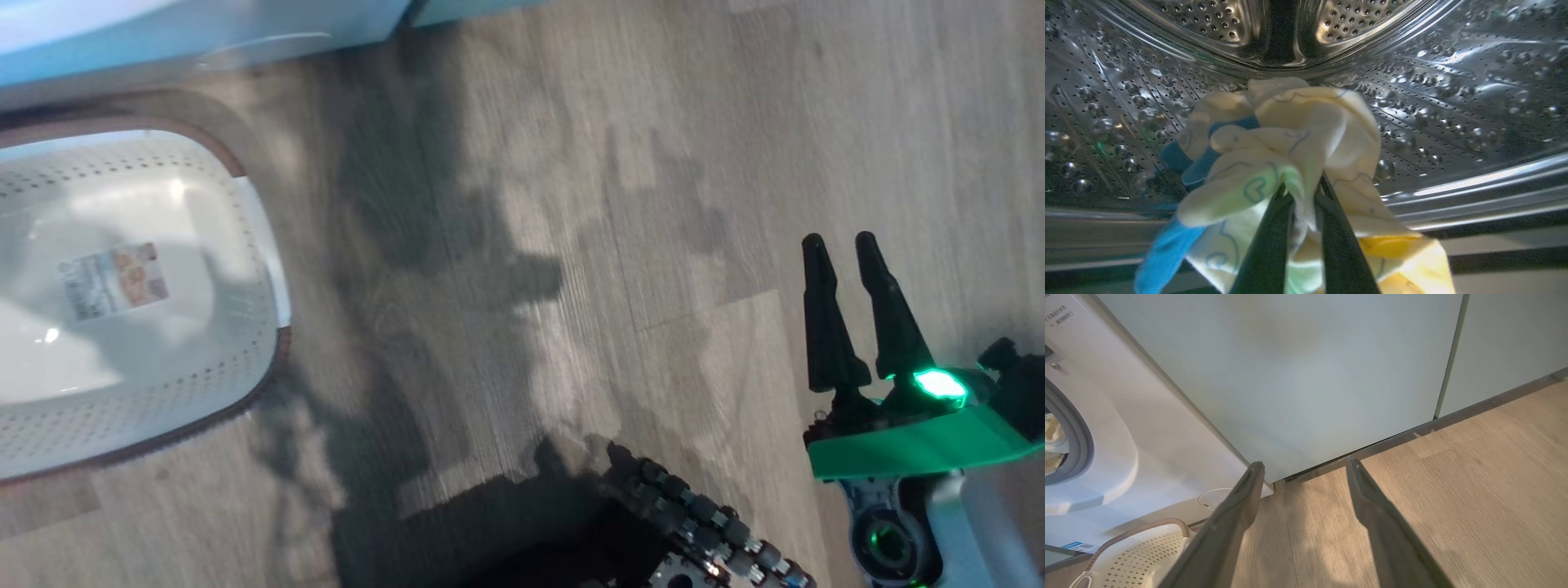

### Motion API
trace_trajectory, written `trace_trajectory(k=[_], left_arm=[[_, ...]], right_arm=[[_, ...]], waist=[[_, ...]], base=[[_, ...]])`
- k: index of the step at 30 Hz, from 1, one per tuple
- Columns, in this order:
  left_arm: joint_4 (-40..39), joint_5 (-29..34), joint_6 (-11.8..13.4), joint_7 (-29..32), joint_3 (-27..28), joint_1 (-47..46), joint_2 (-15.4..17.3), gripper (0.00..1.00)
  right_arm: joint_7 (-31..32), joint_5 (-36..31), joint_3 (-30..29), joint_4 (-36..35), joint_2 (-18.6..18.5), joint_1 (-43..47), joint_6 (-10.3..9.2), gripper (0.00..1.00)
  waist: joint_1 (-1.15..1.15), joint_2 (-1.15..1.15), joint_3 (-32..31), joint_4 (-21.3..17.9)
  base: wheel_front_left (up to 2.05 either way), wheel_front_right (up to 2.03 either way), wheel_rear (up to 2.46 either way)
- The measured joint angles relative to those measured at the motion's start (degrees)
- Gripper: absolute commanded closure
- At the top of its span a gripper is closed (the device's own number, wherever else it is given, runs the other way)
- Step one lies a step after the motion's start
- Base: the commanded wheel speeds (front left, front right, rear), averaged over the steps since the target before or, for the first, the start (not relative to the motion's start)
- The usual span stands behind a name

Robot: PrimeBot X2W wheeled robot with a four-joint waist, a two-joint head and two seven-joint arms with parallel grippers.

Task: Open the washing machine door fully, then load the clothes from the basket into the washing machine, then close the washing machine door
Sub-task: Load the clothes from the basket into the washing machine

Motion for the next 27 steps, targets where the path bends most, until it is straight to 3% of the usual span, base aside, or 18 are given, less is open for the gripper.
trace_trajectory(k=[7, 14, 24, 25, 26, 27], left_arm=[[2.18, 3.56, 0.02, -7.37, 0.02, -3.72, 1.55, 1.0], [4.35, 11.26, -0.51, -25.76, -2.22, -12.72, 1.38, 1.0], [15.02, 10.54, -2.07, -24.65, -3.85, -14.72, -0.09, 1.0], [15.74, 9.9, -2.07, -23.26, -3.87, -14.75, -0.35, 0.79], [16.4, 9.33, -2.18, -21.46, -4.12, -14.75, -0.6, 0.51], [16.69, 9.25, -2.33, -20.61, -4.58, -14.75, -0.7, 0.08]], right_arm=[[0.0, 0.71, 1.42, -0.09, 0.0, -0.92, 0.0, 0.0], [0.0, 0.86, 1.36, -0.55, 0.01, -1.12, 0.0, 0.0], [0.0, 1.03, 1.42, -0.41, 0.01, -1.65, 0.0, 0.0], [0.0, 1.02, 1.42, -0.31, 0.01, -1.98, 0.0, 0.0], [0.0, 1.02, 1.42, -0.27, 0.01, -2.33, 0.0, 0.0], [0.0, 1.02, 1.4, -0.29, 0.01, -2.57, 0.0, 0.0]], waist=[[0.0, 0.0, 2.38, -2.56], [0.0, 0.0, 3.96, -2.93], [0.0, 0.0, 4.53, -2.13], [0.0, 0.0, 4.53, -2.07], [0.0, 0.0, 4.52, -1.99], [0.0, 0.0, 4.57, -1.93]], base=[[0.0, 0.0, 0.0], [0.0, 0.0, 0.0], [0.0, 0.0, 0.0], [0.0, 0.0, 0.0], [0.0, 0.0, 0.0], [0.0, 0.0, 0.0]])
